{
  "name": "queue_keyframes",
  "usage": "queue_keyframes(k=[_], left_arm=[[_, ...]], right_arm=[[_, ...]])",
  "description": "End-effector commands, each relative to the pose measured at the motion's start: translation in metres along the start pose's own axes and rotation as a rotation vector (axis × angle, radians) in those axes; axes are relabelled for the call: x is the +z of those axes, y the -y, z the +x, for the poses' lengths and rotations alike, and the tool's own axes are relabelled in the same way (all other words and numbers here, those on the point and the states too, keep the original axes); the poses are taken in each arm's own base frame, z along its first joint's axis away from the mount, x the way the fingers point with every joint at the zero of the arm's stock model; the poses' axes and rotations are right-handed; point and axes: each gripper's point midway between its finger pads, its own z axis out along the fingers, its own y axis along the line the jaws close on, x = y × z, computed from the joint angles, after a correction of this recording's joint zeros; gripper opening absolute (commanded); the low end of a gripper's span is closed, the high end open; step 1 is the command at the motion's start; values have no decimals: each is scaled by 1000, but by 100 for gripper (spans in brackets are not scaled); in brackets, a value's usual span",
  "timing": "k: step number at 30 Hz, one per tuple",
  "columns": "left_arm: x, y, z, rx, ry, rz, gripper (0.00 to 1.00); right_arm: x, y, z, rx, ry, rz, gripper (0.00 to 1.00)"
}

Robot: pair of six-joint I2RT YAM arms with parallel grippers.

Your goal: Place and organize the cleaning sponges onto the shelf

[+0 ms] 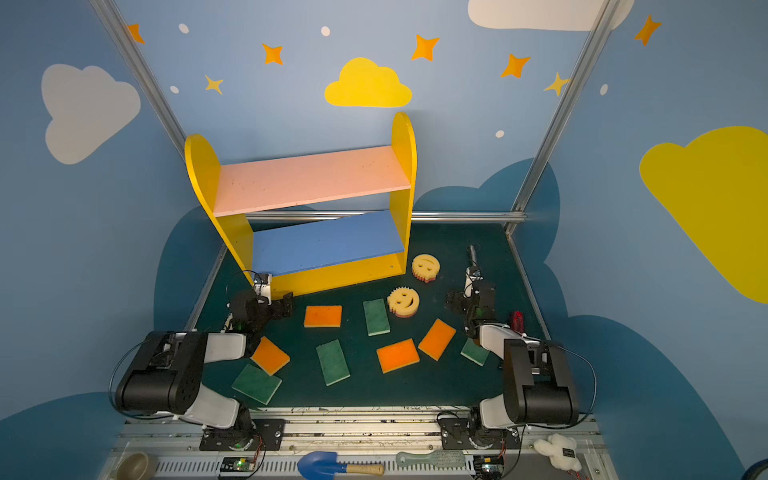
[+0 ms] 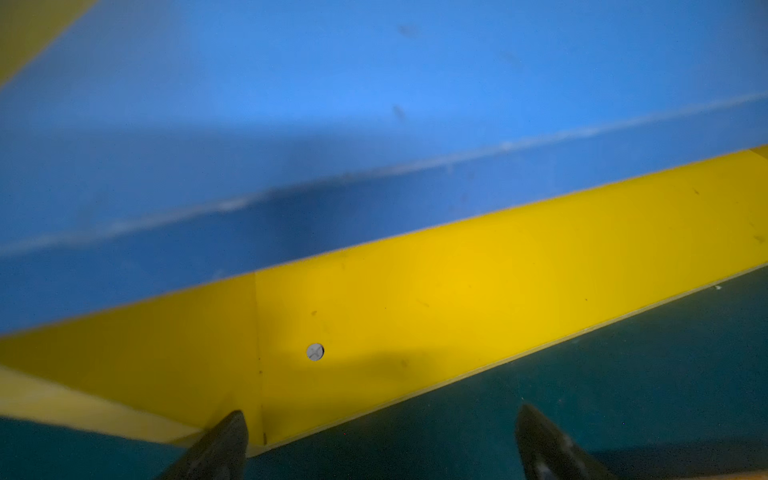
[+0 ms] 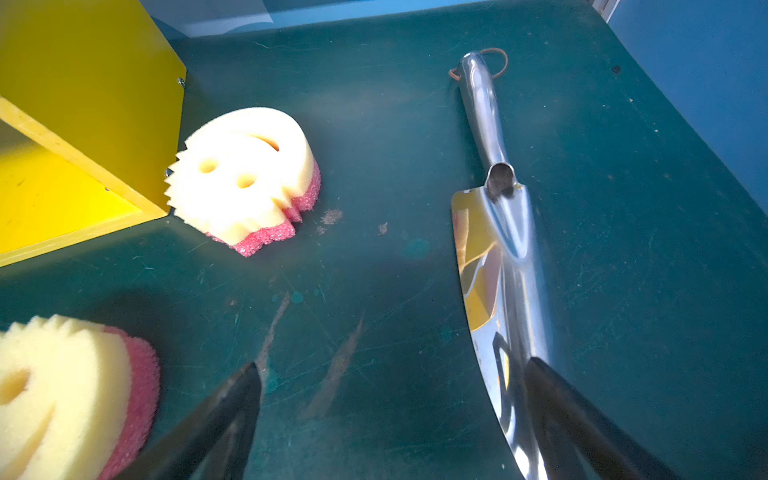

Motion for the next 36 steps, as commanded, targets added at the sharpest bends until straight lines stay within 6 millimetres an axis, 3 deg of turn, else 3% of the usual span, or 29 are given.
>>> queue_keyframes(k=[1, 36], left_arm=[[1, 0, -14, 8, 35, 6, 99], [2, -1, -14, -5, 27, 21, 99]], right_arm=[[2, -1, -3, -6, 7, -9, 97], [2, 0, -4, 10, 5, -30, 97]])
